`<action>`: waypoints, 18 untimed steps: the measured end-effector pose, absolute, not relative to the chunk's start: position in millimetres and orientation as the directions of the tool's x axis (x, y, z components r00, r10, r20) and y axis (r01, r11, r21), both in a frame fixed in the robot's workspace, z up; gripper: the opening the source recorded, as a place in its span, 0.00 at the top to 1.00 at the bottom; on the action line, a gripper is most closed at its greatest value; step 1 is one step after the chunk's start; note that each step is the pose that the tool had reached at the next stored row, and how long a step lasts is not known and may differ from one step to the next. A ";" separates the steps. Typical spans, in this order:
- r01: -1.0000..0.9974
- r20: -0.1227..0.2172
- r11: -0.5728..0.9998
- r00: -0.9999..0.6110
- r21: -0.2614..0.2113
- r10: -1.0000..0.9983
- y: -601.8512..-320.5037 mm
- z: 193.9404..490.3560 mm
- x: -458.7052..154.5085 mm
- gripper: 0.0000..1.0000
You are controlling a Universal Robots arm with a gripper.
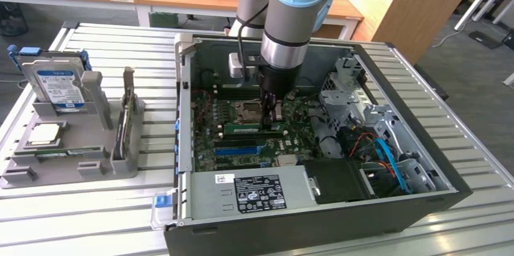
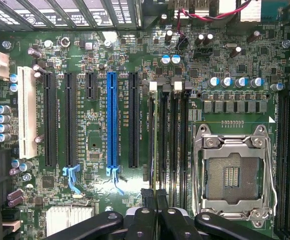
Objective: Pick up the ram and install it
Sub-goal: 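Insert the ram into the slot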
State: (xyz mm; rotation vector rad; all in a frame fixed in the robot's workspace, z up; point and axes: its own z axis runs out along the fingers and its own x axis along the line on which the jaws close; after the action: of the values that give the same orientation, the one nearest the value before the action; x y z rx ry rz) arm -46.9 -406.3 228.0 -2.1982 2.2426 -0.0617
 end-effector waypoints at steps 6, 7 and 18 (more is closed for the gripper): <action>-0.999 0.027 0.020 -0.020 -0.029 -0.999 -406.3 227.6 -46.8 0.88; -0.999 0.027 0.020 -0.020 -0.029 -0.999 -406.3 227.6 -46.8 0.88; -0.999 0.027 0.018 -0.019 -0.029 -0.999 -406.3 227.5 -46.8 0.88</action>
State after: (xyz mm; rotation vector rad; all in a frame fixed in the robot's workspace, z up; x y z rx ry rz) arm -46.8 -406.3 227.5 -2.2001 2.2404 -0.0616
